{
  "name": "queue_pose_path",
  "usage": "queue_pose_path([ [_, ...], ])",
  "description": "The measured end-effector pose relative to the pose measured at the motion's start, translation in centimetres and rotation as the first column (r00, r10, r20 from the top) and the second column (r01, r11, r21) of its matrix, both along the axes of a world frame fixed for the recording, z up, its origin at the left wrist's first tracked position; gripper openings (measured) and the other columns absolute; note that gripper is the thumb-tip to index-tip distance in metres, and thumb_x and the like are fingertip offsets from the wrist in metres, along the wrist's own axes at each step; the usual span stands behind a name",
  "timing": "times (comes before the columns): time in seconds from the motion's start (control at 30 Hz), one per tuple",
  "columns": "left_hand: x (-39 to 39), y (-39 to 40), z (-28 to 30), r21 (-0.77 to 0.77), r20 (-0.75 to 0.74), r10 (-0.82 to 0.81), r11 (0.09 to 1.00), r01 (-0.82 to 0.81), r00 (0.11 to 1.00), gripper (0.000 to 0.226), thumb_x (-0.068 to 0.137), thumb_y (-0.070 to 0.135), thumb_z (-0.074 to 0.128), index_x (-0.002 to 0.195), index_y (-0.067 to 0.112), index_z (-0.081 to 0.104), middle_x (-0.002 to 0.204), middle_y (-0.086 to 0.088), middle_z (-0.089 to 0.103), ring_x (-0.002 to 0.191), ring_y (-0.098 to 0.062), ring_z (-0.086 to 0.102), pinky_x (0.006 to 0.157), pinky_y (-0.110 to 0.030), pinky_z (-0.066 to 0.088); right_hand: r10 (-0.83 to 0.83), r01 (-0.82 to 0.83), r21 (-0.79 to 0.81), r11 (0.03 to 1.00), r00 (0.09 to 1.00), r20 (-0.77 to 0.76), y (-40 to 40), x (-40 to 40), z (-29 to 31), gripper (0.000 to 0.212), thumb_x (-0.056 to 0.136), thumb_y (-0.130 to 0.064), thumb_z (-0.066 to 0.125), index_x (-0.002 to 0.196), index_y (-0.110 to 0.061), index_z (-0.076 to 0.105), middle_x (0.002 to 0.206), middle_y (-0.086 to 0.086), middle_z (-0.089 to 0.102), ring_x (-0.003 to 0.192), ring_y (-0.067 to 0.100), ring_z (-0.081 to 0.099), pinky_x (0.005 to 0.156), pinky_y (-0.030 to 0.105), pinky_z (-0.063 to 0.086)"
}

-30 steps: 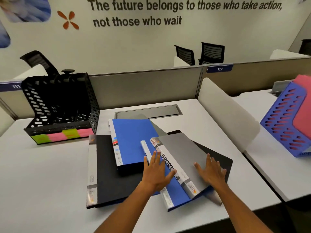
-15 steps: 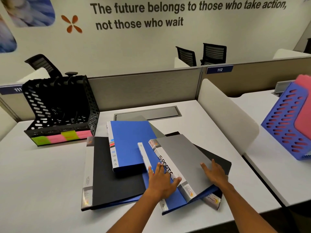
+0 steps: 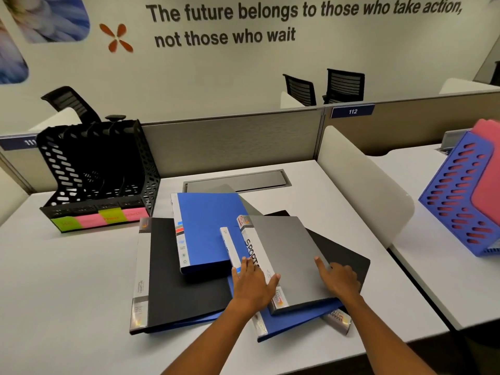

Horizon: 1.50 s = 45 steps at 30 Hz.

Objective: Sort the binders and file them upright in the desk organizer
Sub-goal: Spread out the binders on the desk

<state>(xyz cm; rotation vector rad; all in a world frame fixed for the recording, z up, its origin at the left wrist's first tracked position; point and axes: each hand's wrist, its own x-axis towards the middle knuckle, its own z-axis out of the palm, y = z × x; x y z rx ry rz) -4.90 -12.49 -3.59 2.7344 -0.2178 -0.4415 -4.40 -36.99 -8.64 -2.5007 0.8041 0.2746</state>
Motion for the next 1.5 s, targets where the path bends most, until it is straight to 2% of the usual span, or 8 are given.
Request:
queue_pose_path([
  [0.1,0.2,0.6,0.0,-0.028,0.000,0.037,0.999,-0.037,0.999,0.069,0.098,0.059,0.030,0.142,0.008,0.041,0.163,-0.010,0.005,0.150,-0.028,-0.009,0.119,-0.053,-0.001,-0.027,0.013,0.094,0.996,0.989,0.144,2.4,0.0,0.4,0.076,0.085,-0.078,0.022,0.074,-0.013,0.061,0.087,0.008,0.067,0.085,0.026,0.061,0.084,0.043,0.052],
  [0.23,-0.4,0.5,0.0,-0.053,-0.011,0.056,0.997,-0.056,0.998,0.065,0.098,0.057,0.034,0.145,0.012,0.037,0.163,-0.012,0.001,0.150,-0.030,-0.011,0.120,-0.053,0.000,0.023,-0.062,0.142,0.988,0.964,0.265,6.5,0.7,0.4,0.070,0.087,-0.071,0.023,0.058,-0.015,0.053,0.072,0.009,0.063,0.067,0.019,0.058,0.071,0.037,0.052],
  [0.4,-1.6,0.3,-0.4,-0.065,-0.014,0.053,0.996,-0.053,0.999,0.069,0.097,0.054,0.039,0.150,0.012,0.023,0.163,-0.012,-0.004,0.150,-0.031,-0.013,0.120,-0.052,-0.001,0.006,-0.023,0.073,0.997,0.973,0.232,5.3,1.7,0.4,0.051,0.097,-0.054,0.038,0.101,-0.016,0.070,0.122,0.017,0.056,0.108,0.033,0.055,0.092,0.045,0.049],
  [0.5,-1.9,0.5,-0.8,-0.080,0.017,0.048,0.996,-0.047,0.999,0.068,0.098,0.051,0.038,0.151,0.013,0.020,0.163,-0.011,-0.006,0.150,-0.030,-0.014,0.120,-0.050,-0.002,-0.046,0.039,0.062,0.997,0.993,0.112,2.9,1.3,0.0,0.058,0.095,-0.057,0.038,0.139,-0.019,0.048,0.146,0.016,0.037,0.131,0.038,0.039,0.107,0.053,0.035],
  [0.6,-2.1,0.7,-1.3,-0.116,0.036,0.061,0.992,-0.057,0.997,0.069,0.098,0.050,0.040,0.152,0.014,0.016,0.163,-0.011,-0.007,0.149,-0.030,-0.014,0.121,-0.047,-0.001,-0.073,0.068,0.085,0.994,0.996,0.052,1.9,0.7,-0.6,0.070,0.093,-0.060,0.040,0.150,-0.019,0.030,0.150,0.019,0.032,0.136,0.040,0.031,0.110,0.056,0.031],
  [0.97,-1.7,0.7,-1.4,-0.254,0.020,0.106,0.962,-0.098,0.994,0.070,0.100,0.050,0.037,0.155,0.016,0.009,0.164,-0.003,0.004,0.150,-0.024,-0.013,0.121,-0.045,-0.002,-0.167,0.160,0.121,0.980,0.985,0.049,1.3,0.3,-0.5,0.067,0.094,-0.059,0.041,0.142,-0.012,0.044,0.145,0.020,0.039,0.131,0.041,0.038,0.105,0.056,0.034],
  [1.27,-1.9,0.9,-1.0,-0.338,-0.010,0.153,0.930,-0.148,0.988,0.073,0.099,0.052,0.039,0.155,0.017,0.010,0.164,-0.002,0.005,0.151,-0.020,-0.007,0.121,-0.043,-0.003,-0.310,0.198,0.326,0.924,0.888,0.341,0.7,0.5,0.8,0.037,0.093,-0.038,0.056,0.106,-0.006,0.069,0.105,0.014,0.068,0.089,0.029,0.062,0.080,0.041,0.053],
  [1.5,-1.1,1.7,-0.6,-0.499,-0.029,0.285,0.827,-0.261,0.958,0.064,0.099,0.043,0.047,0.152,0.018,0.023,0.161,-0.001,0.020,0.151,-0.021,0.007,0.123,-0.047,0.008,-0.449,0.178,0.775,0.606,0.881,0.148,-0.1,0.6,0.8,0.033,0.092,-0.025,0.064,0.120,-0.008,0.062,0.104,0.010,0.065,0.089,0.025,0.060,0.080,0.038,0.049],
])
